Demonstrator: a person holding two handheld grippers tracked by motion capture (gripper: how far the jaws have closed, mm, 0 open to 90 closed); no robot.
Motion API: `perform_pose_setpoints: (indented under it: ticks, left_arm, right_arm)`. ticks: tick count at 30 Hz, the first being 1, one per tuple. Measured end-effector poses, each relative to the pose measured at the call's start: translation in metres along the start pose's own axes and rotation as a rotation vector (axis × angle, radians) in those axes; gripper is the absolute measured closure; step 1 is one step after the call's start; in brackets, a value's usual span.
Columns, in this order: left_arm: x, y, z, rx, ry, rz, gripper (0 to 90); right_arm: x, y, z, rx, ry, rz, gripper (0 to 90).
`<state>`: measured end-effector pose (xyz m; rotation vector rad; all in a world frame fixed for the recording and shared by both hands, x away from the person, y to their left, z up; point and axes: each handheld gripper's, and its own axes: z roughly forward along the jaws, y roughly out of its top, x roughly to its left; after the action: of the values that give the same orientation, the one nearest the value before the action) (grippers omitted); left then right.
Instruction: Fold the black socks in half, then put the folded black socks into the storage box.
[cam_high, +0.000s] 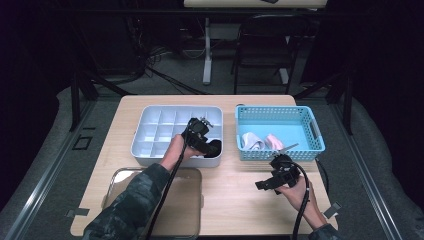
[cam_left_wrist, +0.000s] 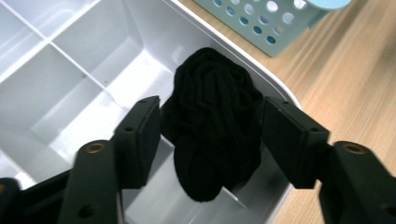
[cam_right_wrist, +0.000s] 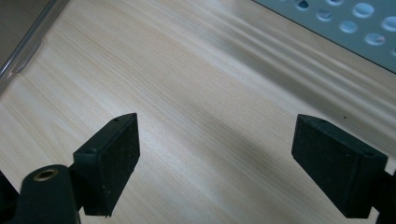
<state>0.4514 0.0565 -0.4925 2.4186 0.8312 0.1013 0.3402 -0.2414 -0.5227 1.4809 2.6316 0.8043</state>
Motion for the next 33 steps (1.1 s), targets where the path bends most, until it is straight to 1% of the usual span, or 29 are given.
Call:
perform_pose_setpoints:
  ticks: [2,3,5,6,7,9,10,14,20,21,22,24,26,27,29,30,32,33]
  left_arm:
    - [0.000,-0.001,-0.005,-0.022,0.006,-0.006,31.9]
    - [-0.001,-0.001,-0.008,-0.032,0.007,-0.008,30.5]
    - [-0.003,-0.001,-0.014,-0.048,0.007,-0.006,26.6]
    - [-0.003,-0.001,-0.014,-0.048,0.007,-0.006,25.1]
    - [-0.008,-0.002,-0.020,-0.056,0.014,0.007,23.4]
    - [-0.012,-0.004,-0.025,-0.072,0.015,0.014,20.6]
    - [-0.014,-0.005,-0.027,-0.076,0.011,0.015,19.7]
    - [-0.022,-0.009,-0.035,-0.098,0.015,0.026,16.3]
    - [-0.036,-0.019,-0.047,-0.129,0.004,0.050,14.6]
    - [-0.038,-0.021,-0.048,-0.134,0.004,0.054,14.4]
    - [-0.041,-0.024,-0.050,-0.146,0.004,0.050,13.6]
    - [-0.045,-0.030,-0.052,-0.158,0.003,0.055,12.4]
    - [-0.050,-0.036,-0.052,-0.163,0.007,0.060,10.9]
    - [-0.052,-0.039,-0.052,-0.161,0.000,0.060,10.6]
    - [-0.056,-0.045,-0.052,-0.159,-0.001,0.069,9.4]
    - [-0.059,-0.047,-0.051,-0.161,0.007,0.076,9.2]
    - [-0.064,-0.052,-0.050,-0.165,-0.008,0.076,7.8]
    - [-0.066,-0.054,-0.050,-0.173,-0.008,0.078,7.3]
  right_arm:
    - [-0.001,0.000,-0.002,0.012,-0.008,-0.009,14.6]
    - [-0.001,0.000,-0.002,-0.005,-0.003,0.005,14.6]
    - [-0.002,0.000,-0.003,-0.005,0.000,0.002,14.6]
    - [-0.002,0.000,-0.004,-0.007,0.000,0.004,14.6]
    - [-0.003,0.000,-0.004,-0.006,-0.004,0.005,14.7]
    - [-0.003,0.000,-0.006,-0.005,-0.011,0.006,14.7]
    - [-0.003,-0.001,-0.006,-0.012,-0.004,0.008,14.6]
    - [-0.004,-0.001,-0.010,-0.021,-0.004,0.012,14.6]
    - [-0.005,0.000,-0.015,-0.029,-0.008,0.006,14.5]
    - [-0.005,0.000,-0.015,-0.032,-0.017,0.007,14.5]
    - [-0.005,0.000,-0.016,-0.038,-0.015,0.012,14.5]
    - [-0.005,0.000,-0.019,-0.045,-0.022,0.007,14.5]
    - [-0.006,-0.001,-0.021,-0.052,-0.027,0.011,14.5]
    - [-0.007,-0.001,-0.022,-0.054,-0.022,0.010,14.4]
    - [-0.008,-0.001,-0.024,-0.062,-0.025,0.015,14.0]
    - [-0.008,0.000,-0.025,-0.059,-0.027,0.012,13.9]
    - [-0.009,0.000,-0.026,-0.068,-0.024,0.016,13.0]
    - [-0.009,0.001,-0.027,-0.074,-0.027,0.017,12.7]
